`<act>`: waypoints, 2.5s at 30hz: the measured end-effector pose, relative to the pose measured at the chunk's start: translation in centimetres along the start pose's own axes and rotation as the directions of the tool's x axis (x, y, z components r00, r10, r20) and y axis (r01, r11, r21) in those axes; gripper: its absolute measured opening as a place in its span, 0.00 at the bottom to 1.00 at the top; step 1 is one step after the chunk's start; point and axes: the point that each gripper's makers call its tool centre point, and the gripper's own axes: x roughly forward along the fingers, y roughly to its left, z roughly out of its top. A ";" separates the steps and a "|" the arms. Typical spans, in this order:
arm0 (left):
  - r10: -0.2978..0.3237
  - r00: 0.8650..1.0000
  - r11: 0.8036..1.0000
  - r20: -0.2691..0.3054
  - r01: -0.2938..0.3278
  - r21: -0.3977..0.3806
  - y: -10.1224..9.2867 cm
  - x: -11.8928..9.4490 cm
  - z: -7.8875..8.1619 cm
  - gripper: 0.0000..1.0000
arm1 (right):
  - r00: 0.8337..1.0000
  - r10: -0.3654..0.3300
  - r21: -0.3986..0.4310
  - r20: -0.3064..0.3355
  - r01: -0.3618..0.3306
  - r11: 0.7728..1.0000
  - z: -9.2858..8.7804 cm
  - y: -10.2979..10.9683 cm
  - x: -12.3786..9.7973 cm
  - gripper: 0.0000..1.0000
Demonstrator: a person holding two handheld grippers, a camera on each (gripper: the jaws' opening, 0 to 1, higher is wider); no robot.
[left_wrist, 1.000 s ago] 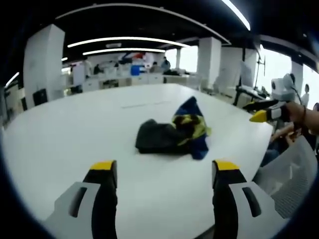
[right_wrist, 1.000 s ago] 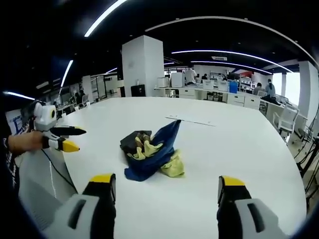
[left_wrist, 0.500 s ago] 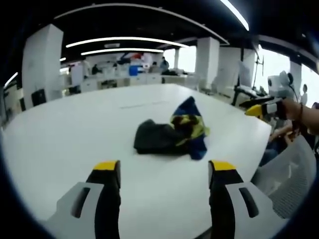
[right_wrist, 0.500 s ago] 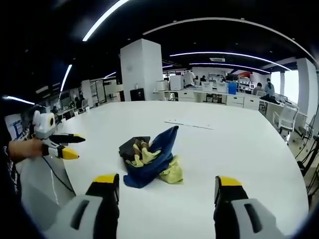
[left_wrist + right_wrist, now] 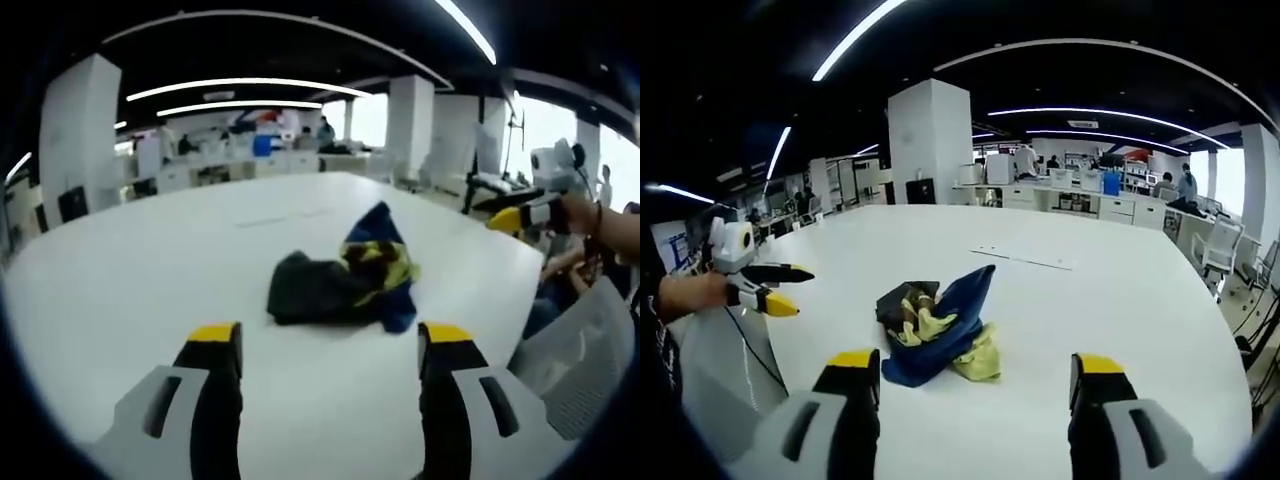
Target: Fold the garment on the visible template until the final outline fits inside the template.
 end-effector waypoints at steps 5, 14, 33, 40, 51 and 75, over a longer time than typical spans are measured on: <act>-0.021 1.000 1.000 0.009 0.021 0.002 0.0 0.8 0.8 0.65 | 1.000 0.010 -0.017 -0.006 -0.010 1.000 0.6 -0.3 1.0 0.75; -0.072 0.997 0.997 0.016 0.072 -0.011 0.0 2.8 1.6 0.60 | 0.999 0.053 -0.015 -0.002 -0.053 0.998 1.9 -0.4 3.5 0.70; -0.167 0.986 0.986 -0.001 0.167 -0.028 -0.6 7.5 1.4 0.43 | 0.991 0.134 0.032 -0.018 -0.133 0.991 2.7 -1.3 9.6 0.45; -0.216 0.976 0.976 -0.008 0.216 -0.013 -1.8 9.4 1.2 0.35 | 0.986 0.163 0.023 -0.044 -0.162 0.987 2.2 -0.9 11.7 0.36; -0.271 0.960 0.962 -0.077 0.272 0.006 -3.4 11.7 -0.7 0.20 | 0.983 0.170 0.026 -0.075 -0.169 0.985 1.3 -0.8 14.2 0.26; -0.246 0.963 0.969 -0.114 0.243 -0.035 -3.1 12.5 -2.5 0.00 | 0.982 0.181 0.057 -0.051 -0.178 0.982 1.0 0.2 15.0 0.00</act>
